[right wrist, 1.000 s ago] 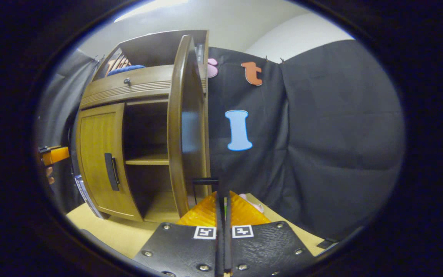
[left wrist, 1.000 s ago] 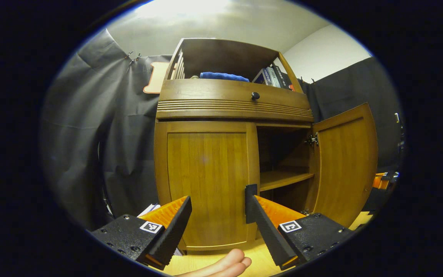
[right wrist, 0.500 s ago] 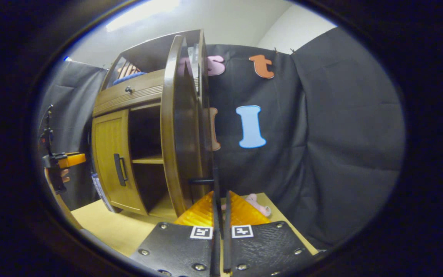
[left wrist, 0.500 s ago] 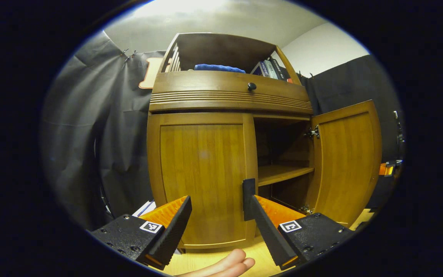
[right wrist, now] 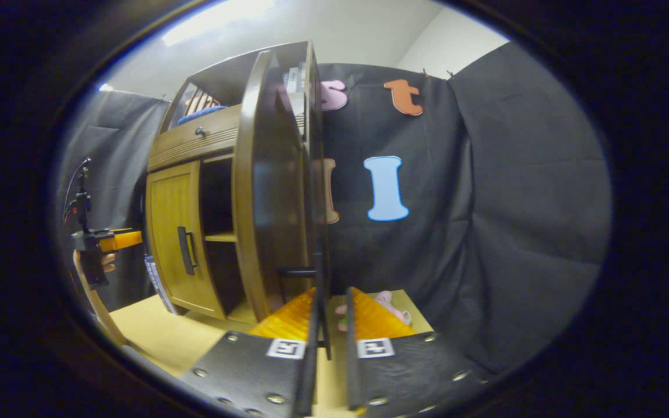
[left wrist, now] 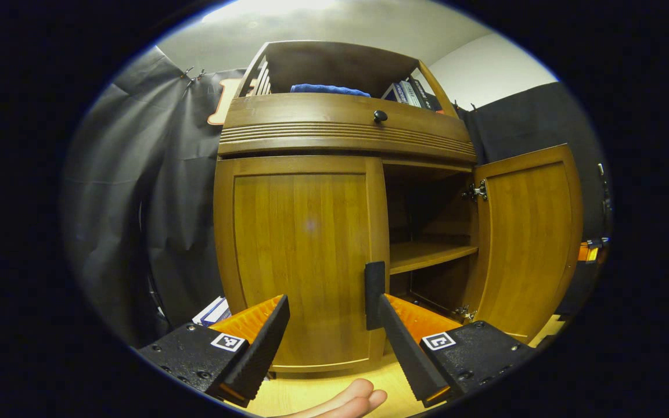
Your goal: Open the right door of the double-door shoe cabinet with the right hand, and open the left door with the left hand.
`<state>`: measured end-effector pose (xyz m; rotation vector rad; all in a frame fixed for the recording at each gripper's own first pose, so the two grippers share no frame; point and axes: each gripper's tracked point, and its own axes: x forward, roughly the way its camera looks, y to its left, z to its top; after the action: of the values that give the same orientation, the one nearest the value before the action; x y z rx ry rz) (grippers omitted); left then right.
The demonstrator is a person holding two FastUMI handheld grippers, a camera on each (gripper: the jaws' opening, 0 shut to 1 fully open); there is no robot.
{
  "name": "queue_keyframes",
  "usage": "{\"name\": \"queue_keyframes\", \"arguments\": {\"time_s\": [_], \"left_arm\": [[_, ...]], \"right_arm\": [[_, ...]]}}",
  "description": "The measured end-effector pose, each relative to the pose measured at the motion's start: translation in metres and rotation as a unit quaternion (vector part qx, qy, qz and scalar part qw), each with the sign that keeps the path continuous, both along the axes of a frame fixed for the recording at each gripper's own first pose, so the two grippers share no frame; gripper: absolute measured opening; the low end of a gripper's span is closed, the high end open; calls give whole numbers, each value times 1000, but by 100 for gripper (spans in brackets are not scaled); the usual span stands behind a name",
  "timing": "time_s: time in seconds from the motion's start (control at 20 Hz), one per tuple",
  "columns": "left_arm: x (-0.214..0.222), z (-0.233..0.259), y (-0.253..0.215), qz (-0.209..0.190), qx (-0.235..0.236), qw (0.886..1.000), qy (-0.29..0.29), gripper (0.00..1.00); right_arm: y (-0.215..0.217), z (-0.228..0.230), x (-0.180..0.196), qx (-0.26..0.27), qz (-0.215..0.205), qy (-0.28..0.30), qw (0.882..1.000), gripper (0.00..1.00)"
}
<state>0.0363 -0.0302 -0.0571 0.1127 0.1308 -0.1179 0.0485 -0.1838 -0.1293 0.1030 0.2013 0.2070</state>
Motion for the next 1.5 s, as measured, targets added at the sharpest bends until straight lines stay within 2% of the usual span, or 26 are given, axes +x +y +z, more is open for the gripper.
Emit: {"name": "queue_keyframes", "arguments": {"time_s": [0.25,0.35,0.55,0.65,0.7,0.75,0.85,0.95,1.0,1.1,1.15,1.2,1.3,1.4,1.45,1.5], "left_arm": [[19,-15,-23,-9,-25,1000,4,93],[33,-24,-31,-9,-16,1000,-5,93],[58,-49,-48,-14,-21,1000,-10,93],[69,-60,-52,-7,-14,1000,-4,95],[74,-62,-55,-5,-8,1000,-7,93],[82,-60,-57,-5,-10,1000,-16,94],[91,-59,-64,-20,-20,999,-30,95],[104,-65,-63,-2,-4,1000,-18,92],[110,-69,-62,8,1,1000,-12,89],[120,-75,-63,2,2,1000,4,80],[119,-79,-58,9,5,1000,25,68],[126,-80,-58,4,-10,1000,20,57],[114,-76,-59,-16,-18,999,34,33],[110,-72,-61,-34,-22,998,37,31],[108,-71,-61,-39,-27,998,43,32],[106,-69,-61,-45,-30,997,47,32]], "right_arm": [[-34,1,-19,-24,-65,2,998,96],[-48,2,-33,-21,-76,3,997,96],[-62,12,-52,27,-82,-9,996,97],[-66,13,-59,28,-87,-11,996,96],[-65,15,-65,23,-88,-14,996,96],[-62,18,-66,17,-86,-16,996,100],[-54,29,-72,17,-80,-27,996,100],[-39,45,-78,22,-69,-41,997,96],[-31,54,-81,21,-62,-50,997,100],[-17,73,-89,14,-54,-69,996,100],[-8,82,-93,11,-49,-76,996,96],[0,91,-98,8,-44,-83,996,100],[16,101,-107,0,-32,-89,996,100],[30,108,-112,-10,-19,-90,996,96],[35,109,-114,-15,-19,-88,996,100],[38,109,-118,-18,-17,-85,996,100]]}}
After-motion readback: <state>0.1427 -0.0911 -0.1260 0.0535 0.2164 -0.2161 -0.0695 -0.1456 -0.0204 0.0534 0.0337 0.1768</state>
